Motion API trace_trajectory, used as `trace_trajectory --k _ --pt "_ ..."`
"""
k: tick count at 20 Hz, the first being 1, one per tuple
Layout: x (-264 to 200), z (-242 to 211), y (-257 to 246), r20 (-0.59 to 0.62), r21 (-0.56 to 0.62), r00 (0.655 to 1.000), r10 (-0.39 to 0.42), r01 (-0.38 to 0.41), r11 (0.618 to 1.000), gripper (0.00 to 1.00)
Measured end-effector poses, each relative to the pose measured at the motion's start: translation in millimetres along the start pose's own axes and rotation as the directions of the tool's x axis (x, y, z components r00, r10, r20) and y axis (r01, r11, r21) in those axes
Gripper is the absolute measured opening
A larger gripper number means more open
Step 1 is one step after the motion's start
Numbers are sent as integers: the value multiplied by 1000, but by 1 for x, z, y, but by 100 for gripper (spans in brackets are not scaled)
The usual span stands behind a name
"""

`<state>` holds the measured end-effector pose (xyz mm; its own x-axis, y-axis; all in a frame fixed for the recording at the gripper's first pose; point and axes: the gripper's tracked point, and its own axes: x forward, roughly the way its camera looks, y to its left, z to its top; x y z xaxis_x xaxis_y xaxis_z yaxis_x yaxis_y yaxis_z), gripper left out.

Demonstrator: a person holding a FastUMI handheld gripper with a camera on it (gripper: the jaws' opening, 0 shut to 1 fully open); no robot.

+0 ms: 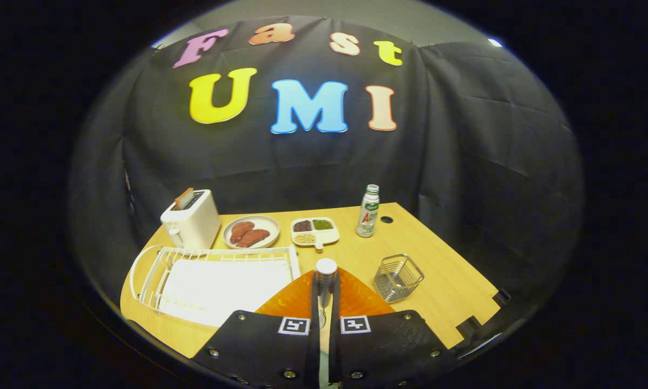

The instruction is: Take the plate from the dish rack, then take the spoon from the basket and place it into the plate.

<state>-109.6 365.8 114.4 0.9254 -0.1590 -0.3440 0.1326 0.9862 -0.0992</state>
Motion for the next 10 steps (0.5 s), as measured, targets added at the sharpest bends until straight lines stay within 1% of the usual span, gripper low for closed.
trace_trajectory --k 3,5,10 --pt "-18 -24 36 -35 -52 995 90 -92 994 7" --pt "-25 -42 52 -59 -82 990 127 -132 988 6" --pt "-37 -83 64 -136 -119 976 167 -184 976 6"
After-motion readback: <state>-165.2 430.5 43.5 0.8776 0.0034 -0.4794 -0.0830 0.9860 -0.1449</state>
